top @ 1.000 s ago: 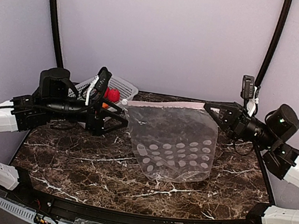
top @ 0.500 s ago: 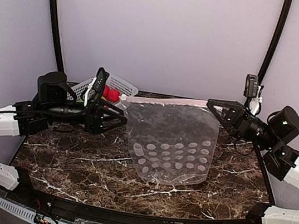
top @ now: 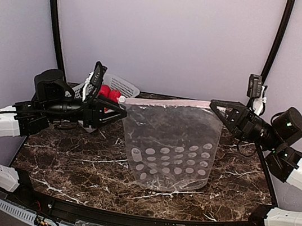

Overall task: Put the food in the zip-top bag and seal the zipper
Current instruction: Pass from the right arm to the left

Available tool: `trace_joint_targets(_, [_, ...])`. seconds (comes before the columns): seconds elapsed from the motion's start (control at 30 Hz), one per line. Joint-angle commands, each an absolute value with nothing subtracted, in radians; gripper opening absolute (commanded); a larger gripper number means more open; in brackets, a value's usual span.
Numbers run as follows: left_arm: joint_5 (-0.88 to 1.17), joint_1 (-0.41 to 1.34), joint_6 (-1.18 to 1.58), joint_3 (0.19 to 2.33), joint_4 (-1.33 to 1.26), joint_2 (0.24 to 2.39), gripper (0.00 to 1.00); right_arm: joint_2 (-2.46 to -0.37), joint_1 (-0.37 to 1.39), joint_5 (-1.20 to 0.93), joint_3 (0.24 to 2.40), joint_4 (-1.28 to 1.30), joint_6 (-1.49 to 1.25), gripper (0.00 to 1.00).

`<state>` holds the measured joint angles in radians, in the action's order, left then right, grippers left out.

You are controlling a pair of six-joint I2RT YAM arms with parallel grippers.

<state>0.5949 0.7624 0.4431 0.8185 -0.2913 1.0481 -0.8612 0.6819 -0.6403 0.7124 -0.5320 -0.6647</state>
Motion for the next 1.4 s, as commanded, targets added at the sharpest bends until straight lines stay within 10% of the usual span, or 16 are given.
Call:
trace_joint_targets(0.0, [0.641,0.749,0.466,0.808,-0.363,1.053,0.47,-0.867,0.691,-0.66,0.706,-0.574,-0.678,0.0])
trace_joint_targets(0.83, [0.71,0.741,0.403,0.846,-0.255,1.074,0.01,-0.832,0.682,-0.549,0.713,-0.413,-0.64,0.0])
trace_joint_targets(1.13, [0.9,0.741,0.012,1.213,0.311,1.278,0.01,-0.812,0.681,-0.438,0.929,0.119,-0.353,0.58])
trace_joint_targets(1.37, [0.962,0.742,-0.193,1.37,0.545,1.418,0.01,-0.931,0.682,-0.451,1.159,0.434,-0.201,0.61])
